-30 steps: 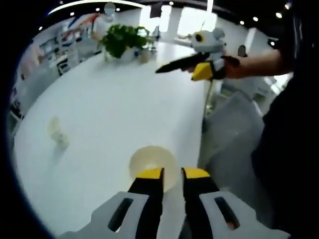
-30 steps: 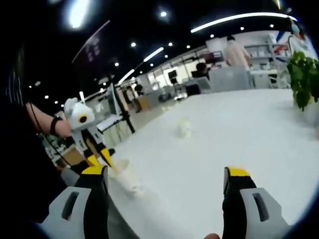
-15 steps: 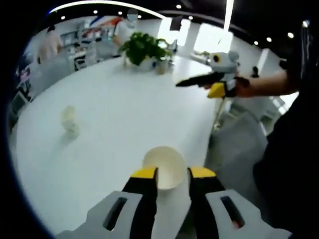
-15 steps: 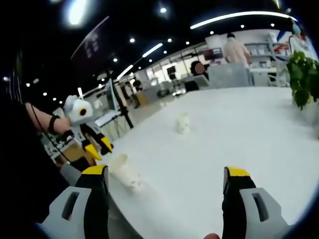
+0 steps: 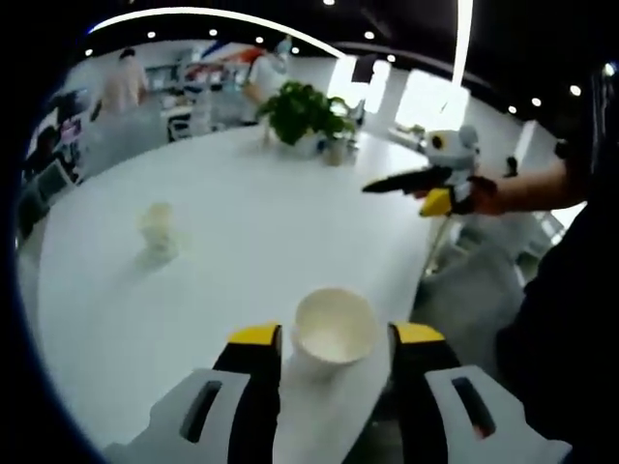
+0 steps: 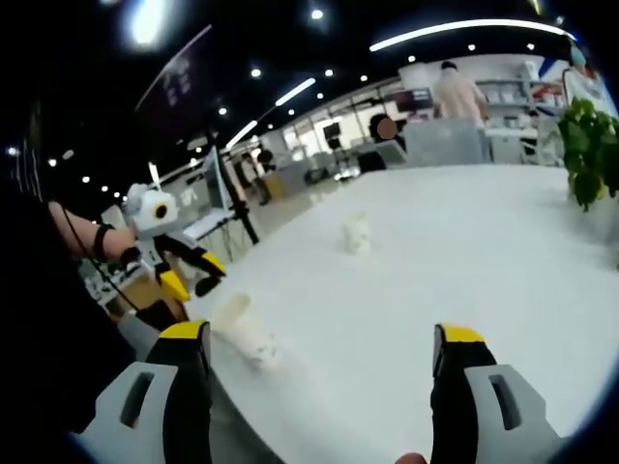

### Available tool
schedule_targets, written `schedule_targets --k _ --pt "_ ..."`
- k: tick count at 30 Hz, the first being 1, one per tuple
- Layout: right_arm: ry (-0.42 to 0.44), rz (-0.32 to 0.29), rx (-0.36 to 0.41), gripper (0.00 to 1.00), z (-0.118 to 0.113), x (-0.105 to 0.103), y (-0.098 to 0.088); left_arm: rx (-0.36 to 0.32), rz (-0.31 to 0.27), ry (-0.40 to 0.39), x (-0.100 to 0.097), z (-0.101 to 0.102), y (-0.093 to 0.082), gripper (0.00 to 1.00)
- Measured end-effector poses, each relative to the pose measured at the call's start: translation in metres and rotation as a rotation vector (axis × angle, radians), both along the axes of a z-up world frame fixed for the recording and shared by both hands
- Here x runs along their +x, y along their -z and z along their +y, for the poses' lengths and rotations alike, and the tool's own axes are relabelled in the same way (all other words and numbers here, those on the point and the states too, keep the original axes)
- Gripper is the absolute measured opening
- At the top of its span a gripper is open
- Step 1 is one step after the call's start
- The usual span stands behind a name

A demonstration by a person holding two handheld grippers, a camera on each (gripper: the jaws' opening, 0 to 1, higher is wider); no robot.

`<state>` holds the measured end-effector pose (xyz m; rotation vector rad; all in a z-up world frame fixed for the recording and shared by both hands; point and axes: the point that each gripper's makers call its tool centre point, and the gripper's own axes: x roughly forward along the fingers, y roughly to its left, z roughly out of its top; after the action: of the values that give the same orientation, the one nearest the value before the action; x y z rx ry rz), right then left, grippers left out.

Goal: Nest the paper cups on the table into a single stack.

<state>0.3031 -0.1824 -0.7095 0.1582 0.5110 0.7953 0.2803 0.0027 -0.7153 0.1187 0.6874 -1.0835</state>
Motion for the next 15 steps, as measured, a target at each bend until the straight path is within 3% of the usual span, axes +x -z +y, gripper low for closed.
schedule_targets --k 8,11,15 --pt "0.009 0.014 -0.007 0.93 0.0 -0.001 0.005 -0.044 -0.026 -0.058 0.015 0.005 -0.007 0.63" --pt "0.009 0.017 -0.009 0.93 0.001 -0.001 0.005 -0.03 -0.037 -0.074 0.02 0.007 -0.004 0.74" --pt "0.013 0.022 -0.006 0.93 0.002 -0.001 0.007 -0.048 -0.065 -0.093 0.029 0.01 -0.008 0.8"
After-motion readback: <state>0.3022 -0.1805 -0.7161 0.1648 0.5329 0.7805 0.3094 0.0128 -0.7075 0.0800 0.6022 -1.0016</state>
